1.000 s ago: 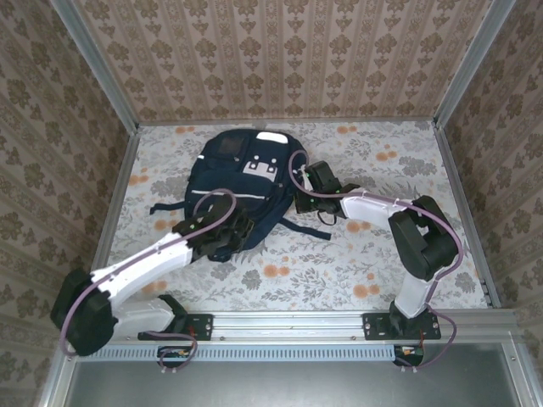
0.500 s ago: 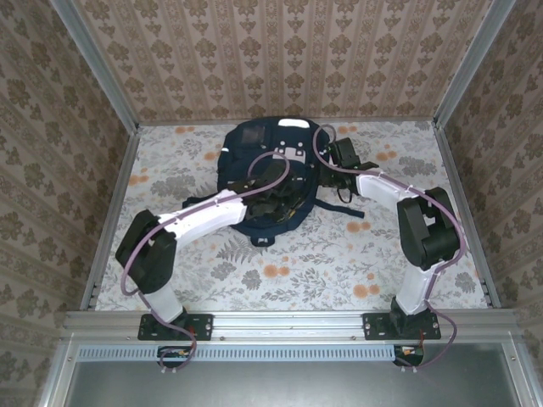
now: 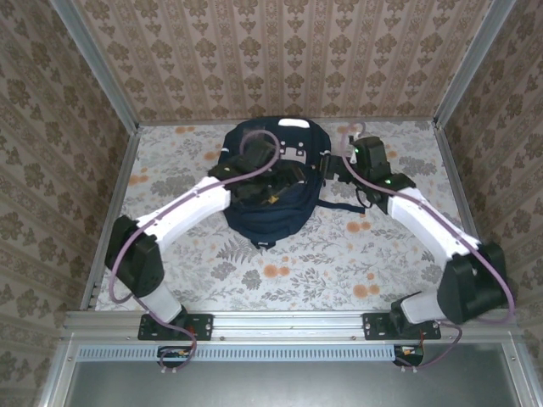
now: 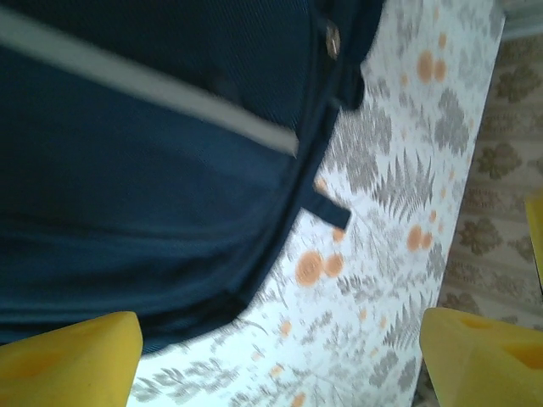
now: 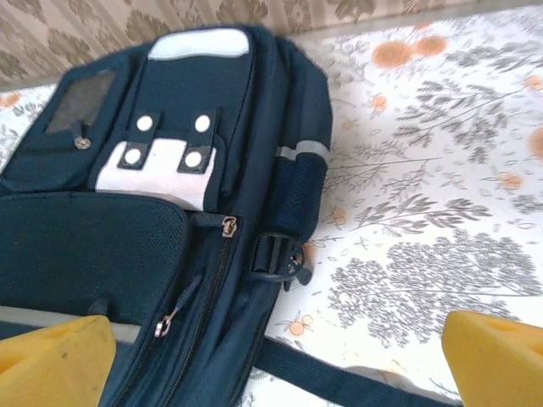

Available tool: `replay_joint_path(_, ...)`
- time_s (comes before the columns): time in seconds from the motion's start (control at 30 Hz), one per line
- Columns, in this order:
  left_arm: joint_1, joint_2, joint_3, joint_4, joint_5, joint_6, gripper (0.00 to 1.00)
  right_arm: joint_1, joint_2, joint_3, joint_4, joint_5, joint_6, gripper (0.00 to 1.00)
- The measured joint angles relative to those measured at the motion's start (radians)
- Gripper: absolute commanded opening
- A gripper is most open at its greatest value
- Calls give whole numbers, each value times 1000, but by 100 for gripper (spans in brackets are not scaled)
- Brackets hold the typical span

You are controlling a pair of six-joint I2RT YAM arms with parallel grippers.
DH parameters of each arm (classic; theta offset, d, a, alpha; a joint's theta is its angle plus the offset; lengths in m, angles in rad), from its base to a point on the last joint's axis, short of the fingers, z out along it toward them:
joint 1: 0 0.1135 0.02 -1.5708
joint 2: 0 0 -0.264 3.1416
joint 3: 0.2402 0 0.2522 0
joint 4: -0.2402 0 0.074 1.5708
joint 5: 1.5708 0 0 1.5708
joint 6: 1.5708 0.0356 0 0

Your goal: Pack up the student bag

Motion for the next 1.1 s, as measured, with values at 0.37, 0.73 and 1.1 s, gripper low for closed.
replay_joint_path(0.37, 500, -315, -278, -29, -175, 355, 100, -28, -354, -293, 38, 205, -62, 100)
replay_joint_path(0.73, 606, -275, -644, 334, -521, 855, 100, -105, -272, -609, 397, 346, -252, 100)
replay_joint_path(1.1, 646, -195, -906, 956, -541, 1078, 100, -251, -21, -644, 817, 201, -274, 100)
